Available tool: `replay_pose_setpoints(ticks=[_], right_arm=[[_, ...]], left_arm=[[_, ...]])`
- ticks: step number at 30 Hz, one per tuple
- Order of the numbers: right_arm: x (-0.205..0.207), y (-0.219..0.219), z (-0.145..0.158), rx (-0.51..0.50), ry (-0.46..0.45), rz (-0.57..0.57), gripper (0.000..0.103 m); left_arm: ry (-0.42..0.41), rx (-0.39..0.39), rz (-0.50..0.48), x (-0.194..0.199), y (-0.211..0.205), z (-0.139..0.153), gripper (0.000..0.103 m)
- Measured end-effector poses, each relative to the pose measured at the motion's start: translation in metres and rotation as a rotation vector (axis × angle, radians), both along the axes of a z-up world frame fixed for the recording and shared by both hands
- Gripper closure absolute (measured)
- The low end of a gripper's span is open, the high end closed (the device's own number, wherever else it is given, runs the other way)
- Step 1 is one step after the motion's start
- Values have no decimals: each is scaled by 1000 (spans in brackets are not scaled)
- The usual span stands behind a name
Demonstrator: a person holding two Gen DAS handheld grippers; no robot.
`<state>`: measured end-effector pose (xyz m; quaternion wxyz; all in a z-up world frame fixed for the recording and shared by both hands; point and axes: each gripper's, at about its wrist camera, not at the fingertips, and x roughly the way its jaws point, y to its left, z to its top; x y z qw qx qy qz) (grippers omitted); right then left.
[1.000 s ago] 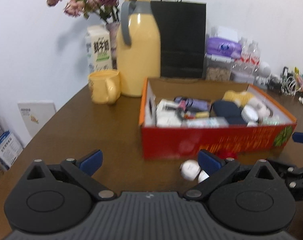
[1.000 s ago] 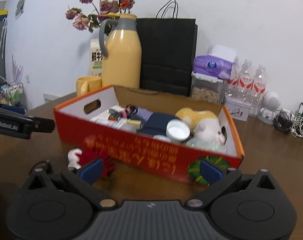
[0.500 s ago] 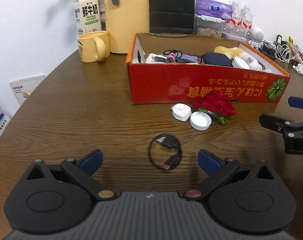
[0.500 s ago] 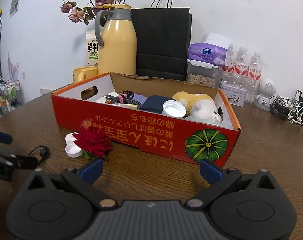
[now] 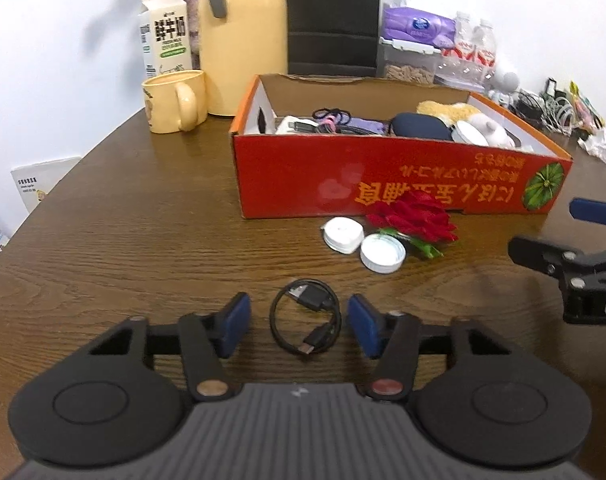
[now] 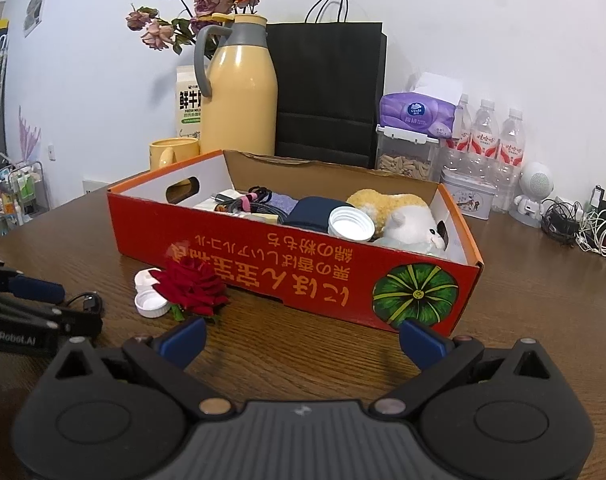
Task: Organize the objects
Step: 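Grasp the coiled black cable on the table with the left gripper, then grasp the red rose with the right gripper while the left gripper holds the cable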
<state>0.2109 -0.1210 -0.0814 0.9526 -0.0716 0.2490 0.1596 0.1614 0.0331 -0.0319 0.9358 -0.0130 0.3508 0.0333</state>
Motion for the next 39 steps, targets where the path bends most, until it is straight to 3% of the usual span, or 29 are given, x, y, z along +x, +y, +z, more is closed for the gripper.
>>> replay_pose_setpoints(ticks=[4, 23, 31, 39], right_arm=[[-1, 0, 0, 0, -4, 0, 0], [2, 4, -4, -22, 0, 2, 0], [1, 15, 3, 61, -32, 53, 0], [20, 52, 3, 97, 24, 84, 18]], left_arm=[[-9, -13, 2, -1, 3, 1, 66], [-56, -84, 19, -4, 13, 9, 67], [-82, -116, 41, 12, 33, 17, 67], [-113, -149, 72, 13, 47, 14, 67]])
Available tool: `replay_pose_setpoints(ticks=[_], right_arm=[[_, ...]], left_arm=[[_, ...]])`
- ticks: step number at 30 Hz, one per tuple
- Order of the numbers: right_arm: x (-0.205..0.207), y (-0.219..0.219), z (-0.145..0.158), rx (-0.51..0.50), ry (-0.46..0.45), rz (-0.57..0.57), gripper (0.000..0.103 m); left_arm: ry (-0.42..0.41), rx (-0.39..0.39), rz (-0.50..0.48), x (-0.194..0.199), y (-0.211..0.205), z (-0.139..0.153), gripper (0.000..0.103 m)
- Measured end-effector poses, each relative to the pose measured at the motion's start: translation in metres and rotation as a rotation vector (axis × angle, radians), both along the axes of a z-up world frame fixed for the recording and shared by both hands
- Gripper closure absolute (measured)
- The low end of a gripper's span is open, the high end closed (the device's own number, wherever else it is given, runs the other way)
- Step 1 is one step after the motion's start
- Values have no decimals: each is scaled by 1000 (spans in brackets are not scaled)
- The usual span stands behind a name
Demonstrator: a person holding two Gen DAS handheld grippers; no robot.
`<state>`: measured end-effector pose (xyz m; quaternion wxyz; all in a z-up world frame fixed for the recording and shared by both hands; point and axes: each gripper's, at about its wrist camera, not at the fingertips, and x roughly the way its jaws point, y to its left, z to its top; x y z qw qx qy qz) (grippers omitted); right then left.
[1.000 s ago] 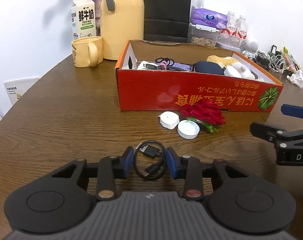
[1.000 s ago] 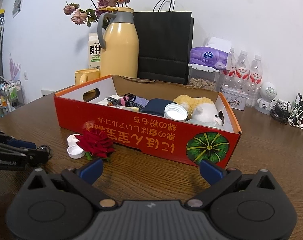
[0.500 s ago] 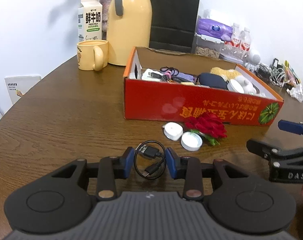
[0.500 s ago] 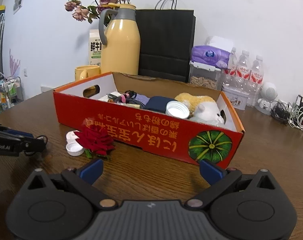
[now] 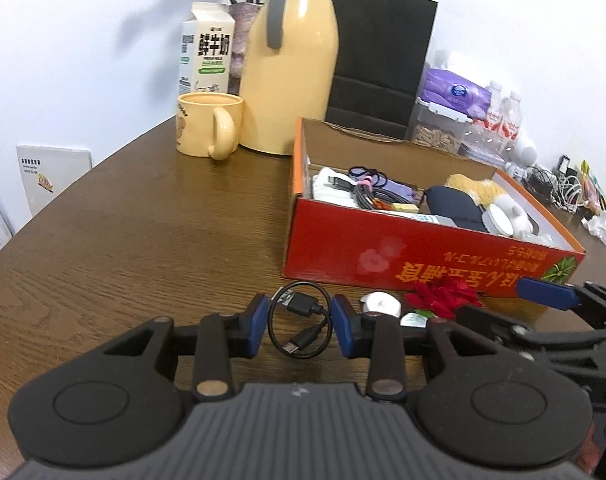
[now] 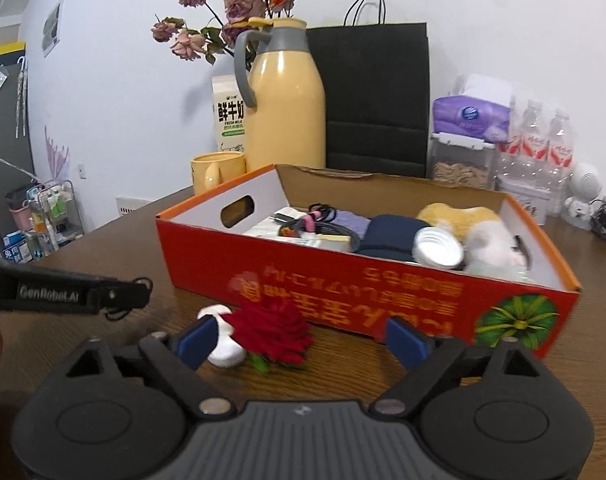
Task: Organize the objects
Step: 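Grasp the red rose with the right gripper while the left gripper holds the cable, then carry the black cable and red rose into the box and release both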
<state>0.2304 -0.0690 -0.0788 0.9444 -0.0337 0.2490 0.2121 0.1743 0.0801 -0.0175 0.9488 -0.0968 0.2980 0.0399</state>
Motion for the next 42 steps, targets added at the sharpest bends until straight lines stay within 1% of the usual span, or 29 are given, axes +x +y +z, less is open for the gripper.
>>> replay_pose_setpoints(ticks=[4, 6, 7, 9, 11, 12, 18, 23, 26, 28, 32, 35, 42], right_arm=[[15, 11, -3, 25, 51, 4, 26], [20, 14, -6, 39, 81, 7, 36], [23, 15, -7, 46, 95, 10, 39], [25, 17, -9, 56, 113, 18, 54], [23, 17, -10, 58, 111, 24, 59], [22, 17, -9, 58, 103, 26, 65], [13, 16, -7, 41, 63, 29, 70], [1, 14, -2, 28, 8, 25, 72], [-9, 10, 4, 43, -27, 24, 73], [-16, 7, 10, 56, -55, 21, 73], [-22, -3, 24, 86, -105, 13, 73], [-21, -11, 35, 87, -138, -3, 73], [3, -27, 60, 87, -213, -54, 73]], left_arm=[[-16, -13, -7, -3, 1, -1, 67], [-24, -16, -10, -4, 2, 0, 67], [-26, -18, -13, -4, 1, -1, 67], [-28, -19, -14, -4, 1, -1, 67], [-26, -21, -12, -4, 1, -1, 67], [-24, -21, -11, -4, 1, -2, 67], [-37, 2, -3, -7, -3, -3, 67], [-52, 20, 11, -10, -5, -1, 67], [-61, 46, 18, -14, -9, 3, 67], [-66, 50, 16, -16, -12, 7, 67], [-79, 41, 4, -19, -20, 22, 67], [-103, 54, -13, -16, -29, 35, 67], [-174, 77, -38, 17, -53, 70, 67]])
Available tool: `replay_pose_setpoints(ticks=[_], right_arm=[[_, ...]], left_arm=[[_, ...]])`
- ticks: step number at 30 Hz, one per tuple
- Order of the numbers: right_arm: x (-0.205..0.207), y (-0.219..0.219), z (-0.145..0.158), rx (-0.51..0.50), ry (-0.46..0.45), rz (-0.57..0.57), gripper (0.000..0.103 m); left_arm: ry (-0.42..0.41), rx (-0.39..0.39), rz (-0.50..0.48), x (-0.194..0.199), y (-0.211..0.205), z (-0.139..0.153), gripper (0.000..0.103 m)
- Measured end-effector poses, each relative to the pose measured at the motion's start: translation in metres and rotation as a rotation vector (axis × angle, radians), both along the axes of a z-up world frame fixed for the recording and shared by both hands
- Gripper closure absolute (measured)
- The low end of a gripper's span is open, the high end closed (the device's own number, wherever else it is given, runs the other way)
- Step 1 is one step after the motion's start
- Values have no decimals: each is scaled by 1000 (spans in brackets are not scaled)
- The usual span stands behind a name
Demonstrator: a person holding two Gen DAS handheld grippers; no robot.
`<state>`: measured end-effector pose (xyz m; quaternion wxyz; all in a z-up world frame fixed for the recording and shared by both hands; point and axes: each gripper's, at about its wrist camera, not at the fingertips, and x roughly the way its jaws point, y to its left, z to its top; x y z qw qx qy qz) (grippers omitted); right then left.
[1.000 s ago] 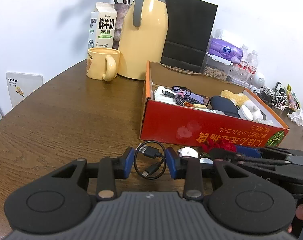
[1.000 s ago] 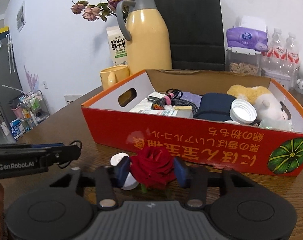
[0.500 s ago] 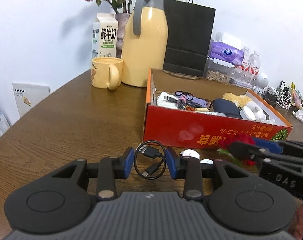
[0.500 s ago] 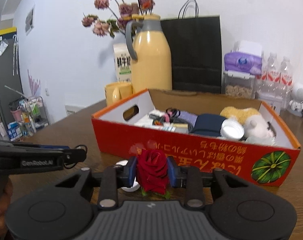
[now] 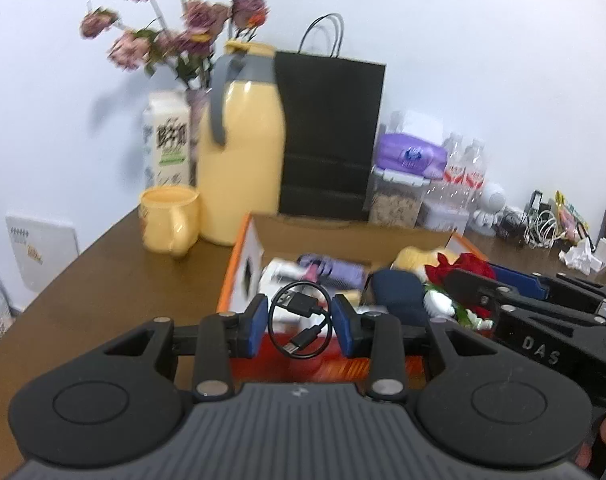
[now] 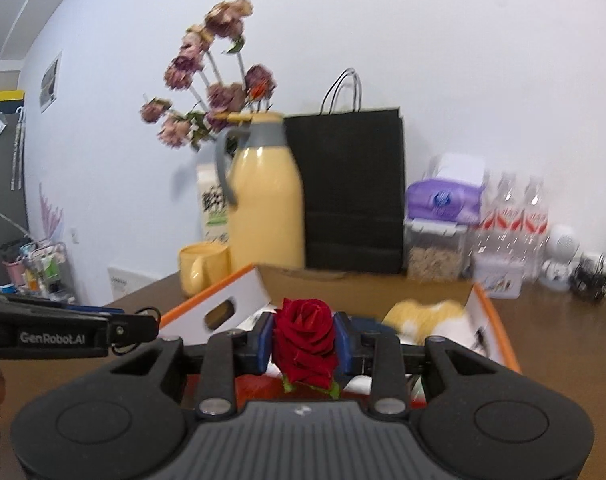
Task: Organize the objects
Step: 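Carry the black cable and red rose into the box and release both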
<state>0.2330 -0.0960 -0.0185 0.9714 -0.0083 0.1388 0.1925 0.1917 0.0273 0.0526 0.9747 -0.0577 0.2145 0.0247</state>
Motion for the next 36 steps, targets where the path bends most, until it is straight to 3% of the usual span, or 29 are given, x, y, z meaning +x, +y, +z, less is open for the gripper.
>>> replay_pose_setpoints(ticks=[8, 15, 19, 24, 26, 28, 29, 31, 33, 36], right_arm=[[44, -9, 5, -3, -38, -56, 73], [78, -17, -18, -15, 26, -63, 73], [86, -22, -30, 4, 77, -64, 73], [85, -18, -33, -15, 70, -74, 72], [84, -18, -35, -20, 77, -81, 70], [84, -19, -36, -29, 88, -87, 65], [83, -19, -37, -34, 88, -92, 61], [80, -20, -36, -40, 88, -98, 43], [77, -21, -34, -41, 71, -109, 16], [73, -23, -31, -39, 66, -111, 3]], left_arm=[[-32, -12, 25, 59, -21, 9, 67], [26, -43, 55, 105, -20, -17, 67], [57, -18, 35, 111, -19, -31, 67], [57, 23, 9, 109, -26, -37, 67], [36, 34, 28, 105, -27, -36, 54], [2, 50, 53, 99, -27, -32, 27], [-19, 65, 71, 96, -27, -30, 21], [-46, 75, 84, 91, -27, -27, 3], [-63, 73, 85, 87, -26, -26, 0], [-52, 63, 83, 87, -23, -26, 0]])
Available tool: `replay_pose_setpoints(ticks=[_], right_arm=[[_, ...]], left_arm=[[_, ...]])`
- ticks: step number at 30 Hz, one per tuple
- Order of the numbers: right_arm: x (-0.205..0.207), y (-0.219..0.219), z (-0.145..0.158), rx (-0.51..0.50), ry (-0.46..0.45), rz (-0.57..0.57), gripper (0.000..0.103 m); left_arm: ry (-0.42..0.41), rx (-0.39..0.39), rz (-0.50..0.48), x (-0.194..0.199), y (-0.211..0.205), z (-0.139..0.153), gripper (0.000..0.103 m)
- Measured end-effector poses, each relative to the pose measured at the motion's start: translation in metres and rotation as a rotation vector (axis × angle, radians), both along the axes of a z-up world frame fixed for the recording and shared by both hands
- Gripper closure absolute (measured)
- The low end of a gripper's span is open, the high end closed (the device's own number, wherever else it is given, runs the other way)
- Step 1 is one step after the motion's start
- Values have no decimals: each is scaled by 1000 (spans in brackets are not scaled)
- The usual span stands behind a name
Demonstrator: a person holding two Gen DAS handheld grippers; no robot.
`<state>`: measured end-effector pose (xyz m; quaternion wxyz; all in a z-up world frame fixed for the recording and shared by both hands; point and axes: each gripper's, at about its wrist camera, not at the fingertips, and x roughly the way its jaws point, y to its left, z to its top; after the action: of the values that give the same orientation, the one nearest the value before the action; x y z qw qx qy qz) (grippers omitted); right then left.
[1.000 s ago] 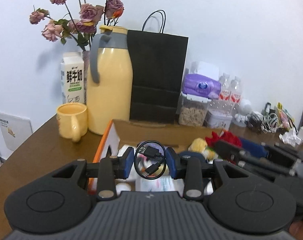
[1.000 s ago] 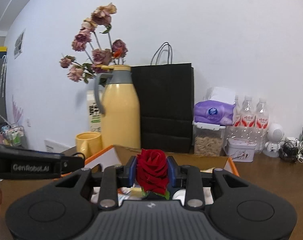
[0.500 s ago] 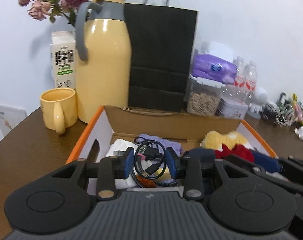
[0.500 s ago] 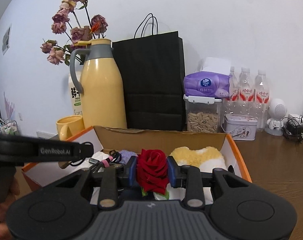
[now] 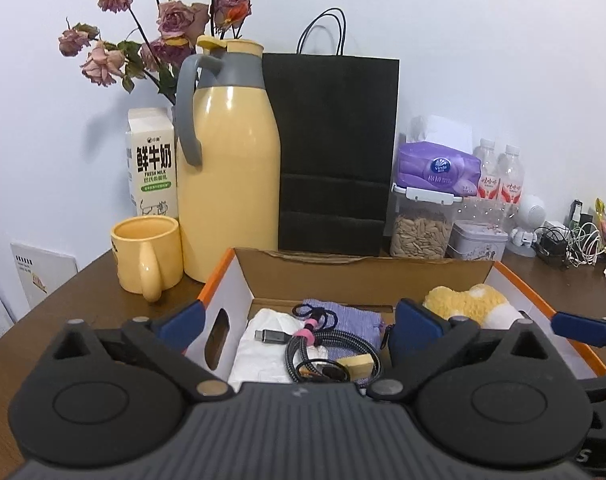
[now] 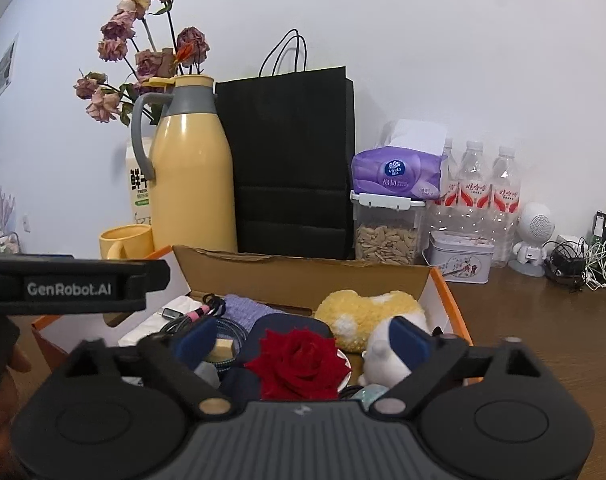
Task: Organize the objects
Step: 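Carry the black cable and red rose into the box and release both, then move both grippers to the last white caps and grasp one with the right gripper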
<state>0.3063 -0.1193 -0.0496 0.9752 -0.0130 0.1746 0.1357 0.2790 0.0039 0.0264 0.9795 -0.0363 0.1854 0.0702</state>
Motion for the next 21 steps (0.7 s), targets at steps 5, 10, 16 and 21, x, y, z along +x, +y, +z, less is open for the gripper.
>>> replay_pose_setpoints(ticks=[5, 10, 16, 21], right_arm=[[-2, 1, -1, 0, 7, 3, 0], [-6, 1, 0, -2, 4, -2, 0], [-17, -2, 4, -6, -13, -10, 0], [-32, -1, 7, -31, -26, 7, 0]], left_arm=[[6, -7, -1, -1, 1, -1, 0], [-8, -10, -18, -8, -1, 0, 0], [-9, -19, -52, -22, 1, 6, 0], [-23, -2, -75, -40, 2, 8, 0]])
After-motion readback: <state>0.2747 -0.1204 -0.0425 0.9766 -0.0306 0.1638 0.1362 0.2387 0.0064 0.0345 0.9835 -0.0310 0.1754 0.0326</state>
